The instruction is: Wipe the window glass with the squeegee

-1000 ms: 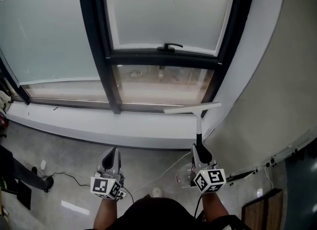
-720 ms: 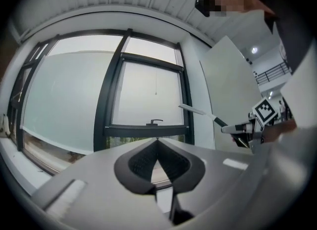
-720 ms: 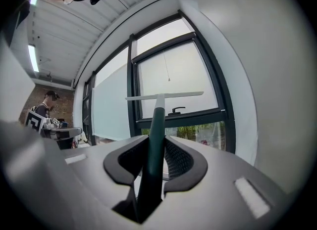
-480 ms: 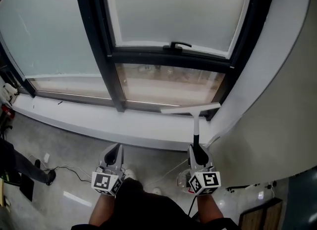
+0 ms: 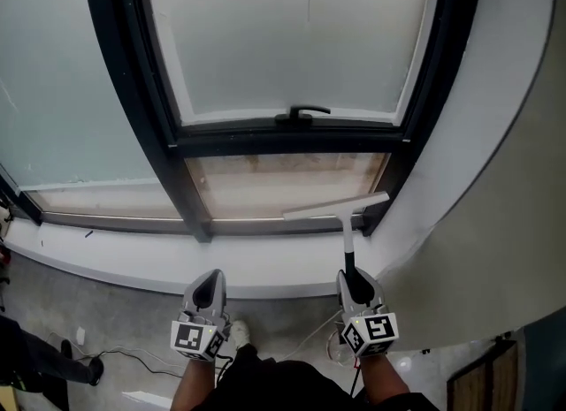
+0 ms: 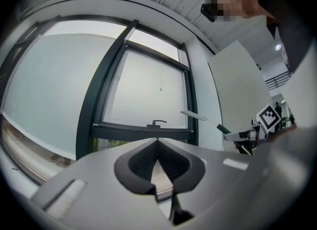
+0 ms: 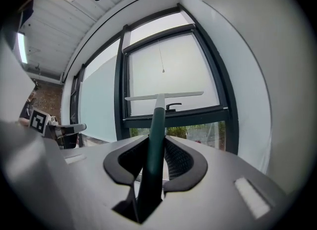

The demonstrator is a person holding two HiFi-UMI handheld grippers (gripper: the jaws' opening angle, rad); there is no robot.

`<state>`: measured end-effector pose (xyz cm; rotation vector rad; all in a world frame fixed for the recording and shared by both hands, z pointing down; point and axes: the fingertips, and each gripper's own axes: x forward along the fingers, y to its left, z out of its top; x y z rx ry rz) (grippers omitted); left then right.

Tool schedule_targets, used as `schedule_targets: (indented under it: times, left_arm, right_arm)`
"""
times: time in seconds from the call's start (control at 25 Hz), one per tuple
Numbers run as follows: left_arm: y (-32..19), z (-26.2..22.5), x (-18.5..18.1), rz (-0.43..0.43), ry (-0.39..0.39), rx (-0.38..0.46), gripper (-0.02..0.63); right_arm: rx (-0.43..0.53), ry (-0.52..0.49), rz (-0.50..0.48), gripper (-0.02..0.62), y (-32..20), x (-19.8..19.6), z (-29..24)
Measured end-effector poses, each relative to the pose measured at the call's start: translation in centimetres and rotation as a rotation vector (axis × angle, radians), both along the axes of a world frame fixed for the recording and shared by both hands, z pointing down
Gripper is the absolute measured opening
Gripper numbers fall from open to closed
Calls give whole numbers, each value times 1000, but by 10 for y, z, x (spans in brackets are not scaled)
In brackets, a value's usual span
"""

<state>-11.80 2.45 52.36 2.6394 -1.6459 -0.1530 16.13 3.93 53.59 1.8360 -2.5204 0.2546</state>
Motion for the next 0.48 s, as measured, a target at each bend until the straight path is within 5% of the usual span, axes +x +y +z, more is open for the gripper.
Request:
schedule_targets:
  times: [0.48]
  left_arm:
    - [-141, -13, -132, -2, -20, 35, -2]
  right_arm:
    - [34, -11, 29, 95, -156, -129, -29]
